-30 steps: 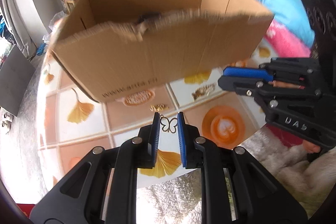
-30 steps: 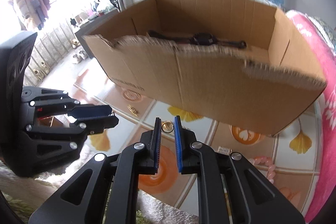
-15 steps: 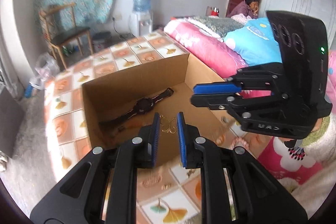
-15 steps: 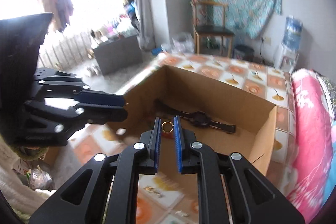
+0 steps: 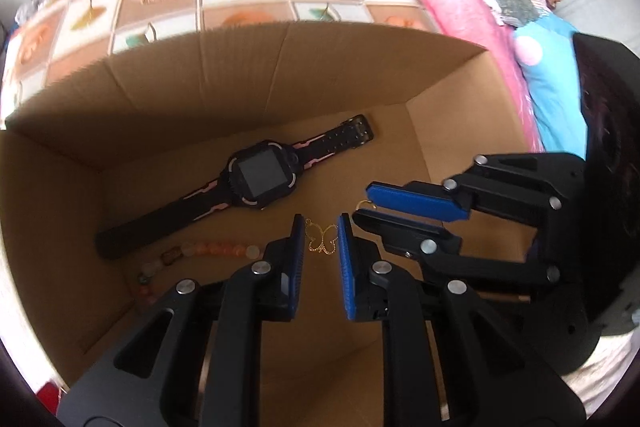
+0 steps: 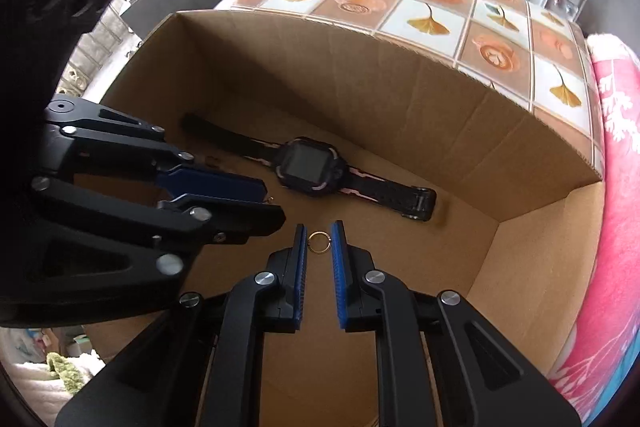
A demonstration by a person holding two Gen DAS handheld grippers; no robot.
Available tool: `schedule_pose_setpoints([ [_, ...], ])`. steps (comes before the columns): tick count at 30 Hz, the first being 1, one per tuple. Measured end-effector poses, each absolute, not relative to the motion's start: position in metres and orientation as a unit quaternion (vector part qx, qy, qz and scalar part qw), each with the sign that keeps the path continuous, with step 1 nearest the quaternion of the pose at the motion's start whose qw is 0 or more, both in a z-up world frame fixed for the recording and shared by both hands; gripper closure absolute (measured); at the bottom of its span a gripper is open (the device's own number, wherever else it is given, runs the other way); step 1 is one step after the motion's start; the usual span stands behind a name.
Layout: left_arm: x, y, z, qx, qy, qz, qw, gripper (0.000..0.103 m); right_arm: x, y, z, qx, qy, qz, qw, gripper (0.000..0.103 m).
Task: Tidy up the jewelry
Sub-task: 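Carry both charms over the box and open both tools to drop them, then withdraw both tools from the box toward the remaining gold charms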
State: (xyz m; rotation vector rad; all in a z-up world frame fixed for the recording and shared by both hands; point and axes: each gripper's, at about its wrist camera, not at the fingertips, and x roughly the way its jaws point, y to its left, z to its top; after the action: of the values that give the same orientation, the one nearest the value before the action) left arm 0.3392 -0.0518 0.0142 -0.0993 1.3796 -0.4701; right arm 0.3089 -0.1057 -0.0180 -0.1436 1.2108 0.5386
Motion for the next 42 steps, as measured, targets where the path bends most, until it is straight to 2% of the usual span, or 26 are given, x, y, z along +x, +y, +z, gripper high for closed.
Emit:
schedule_pose_setpoints([
  [4,0.346,-0.048,0.005,-0.072,0.647,-0.205,0.731,0.083,0.311,-0.113,-0.02,-0.06,0.564,0.245,0.786,0.09],
  [6,0.35,-0.044,0.0,-0.093,0.653,-0.199,0.725,0.067,0.31,-0.115,-0.018,-0.058,0.563,0.24,0.789,0.089],
  [7,0.35,-0.041,-0.001,-0.098,0.654,-0.197,0.724,0.064,0.31,-0.116,-0.018,-0.056,0.562,0.24,0.79,0.089],
  [11,0.347,-0.035,0.004,-0.099,0.645,-0.188,0.734,0.061,0.309,-0.124,-0.011,-0.043,0.553,0.231,0.799,0.088],
  [13,0.343,-0.032,0.011,-0.097,0.639,-0.186,0.74,0.06,0.306,-0.129,-0.006,-0.038,0.547,0.229,0.804,0.082],
  [15,0.338,-0.028,0.021,-0.094,0.629,-0.185,0.749,0.059,0.303,-0.135,0.002,-0.03,0.537,0.225,0.813,0.081],
  [20,0.316,-0.012,0.061,-0.095,0.586,-0.189,0.782,0.054,0.286,-0.149,0.03,-0.008,0.503,0.225,0.834,0.079],
  [22,0.305,-0.005,0.078,-0.094,0.567,-0.193,0.795,0.052,0.27,-0.155,0.046,0.001,0.483,0.231,0.845,0.073],
  [25,0.274,0.011,0.11,-0.092,0.528,-0.202,0.82,0.048,0.245,-0.163,0.07,0.015,0.452,0.243,0.858,0.07],
  [31,0.184,0.038,0.153,-0.061,0.428,-0.218,0.875,0.026,0.162,-0.176,0.102,0.037,0.375,0.308,0.873,0.052],
  [33,0.156,0.042,0.151,-0.05,0.41,-0.218,0.884,0.019,0.135,-0.169,0.094,0.034,0.367,0.326,0.871,0.049],
  [36,0.117,0.042,0.132,-0.038,0.397,-0.212,0.892,0.016,0.104,-0.158,0.071,0.03,0.372,0.345,0.862,0.048],
  [40,0.087,0.035,0.084,-0.018,0.417,-0.177,0.891,0.016,0.078,-0.139,0.022,0.03,0.406,0.338,0.849,0.048],
  [42,0.085,0.032,0.052,-0.027,0.451,-0.168,0.876,0.016,0.074,-0.133,-0.004,0.047,0.433,0.326,0.839,0.048],
])
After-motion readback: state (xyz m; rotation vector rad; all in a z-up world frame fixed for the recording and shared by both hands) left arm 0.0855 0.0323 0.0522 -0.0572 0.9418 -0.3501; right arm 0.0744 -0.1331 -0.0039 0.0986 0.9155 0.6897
